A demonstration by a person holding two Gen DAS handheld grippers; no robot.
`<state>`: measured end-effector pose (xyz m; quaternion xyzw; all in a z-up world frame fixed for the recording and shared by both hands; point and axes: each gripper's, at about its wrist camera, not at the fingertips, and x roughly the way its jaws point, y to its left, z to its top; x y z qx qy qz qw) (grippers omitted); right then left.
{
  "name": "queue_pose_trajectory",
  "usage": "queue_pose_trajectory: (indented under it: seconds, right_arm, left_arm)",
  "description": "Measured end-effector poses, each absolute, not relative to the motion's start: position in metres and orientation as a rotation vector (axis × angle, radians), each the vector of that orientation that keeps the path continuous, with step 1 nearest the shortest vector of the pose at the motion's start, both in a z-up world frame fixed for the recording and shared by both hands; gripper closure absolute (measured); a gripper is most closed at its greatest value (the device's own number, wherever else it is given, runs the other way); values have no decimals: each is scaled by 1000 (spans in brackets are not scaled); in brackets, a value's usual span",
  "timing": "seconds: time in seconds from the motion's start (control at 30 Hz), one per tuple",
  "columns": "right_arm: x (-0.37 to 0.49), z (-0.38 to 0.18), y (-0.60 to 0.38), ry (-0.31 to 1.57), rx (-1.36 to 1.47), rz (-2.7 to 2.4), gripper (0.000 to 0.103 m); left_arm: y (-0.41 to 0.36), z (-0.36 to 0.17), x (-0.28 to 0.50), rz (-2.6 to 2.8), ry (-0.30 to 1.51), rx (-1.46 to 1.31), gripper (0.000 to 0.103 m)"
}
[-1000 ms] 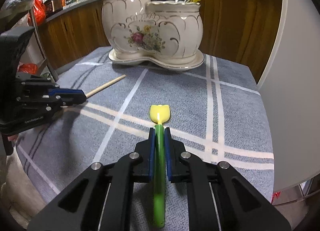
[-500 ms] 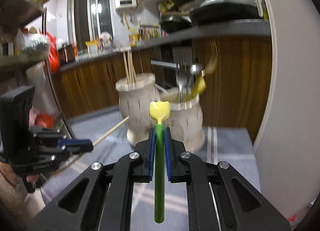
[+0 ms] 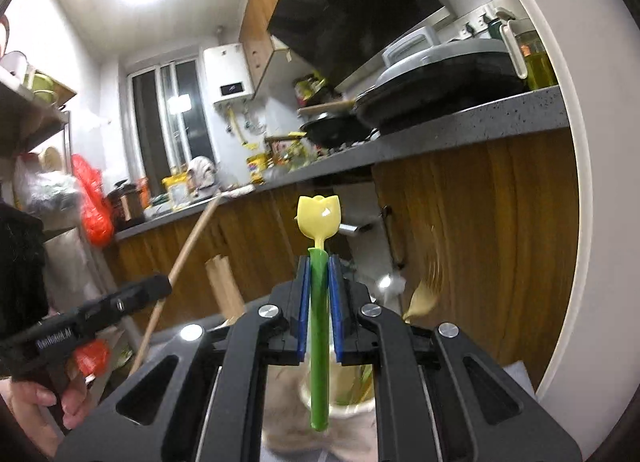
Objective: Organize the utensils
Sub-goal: 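Carry the chopstick to the tall pot while the right carries the tulip utensil to the small pot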
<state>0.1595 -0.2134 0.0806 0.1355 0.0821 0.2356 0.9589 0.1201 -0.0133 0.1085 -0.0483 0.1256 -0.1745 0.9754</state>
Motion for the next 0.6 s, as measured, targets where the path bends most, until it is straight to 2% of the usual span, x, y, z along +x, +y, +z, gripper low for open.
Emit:
queue_pose_trajectory:
  seconds: [0.2, 0.33, 0.6]
  right_arm:
    - [168, 71, -207, 98, 228, 387, 94]
    - [171, 61, -199, 117, 179, 392, 94]
    - [175, 55, -193, 189, 120, 399, 94]
  left_arm:
    - [-23, 117, 163, -248, 136, -106, 96]
    - [-30, 108, 179, -202, 82, -74, 96]
    - [-34, 85, 161, -216, 68, -35, 96]
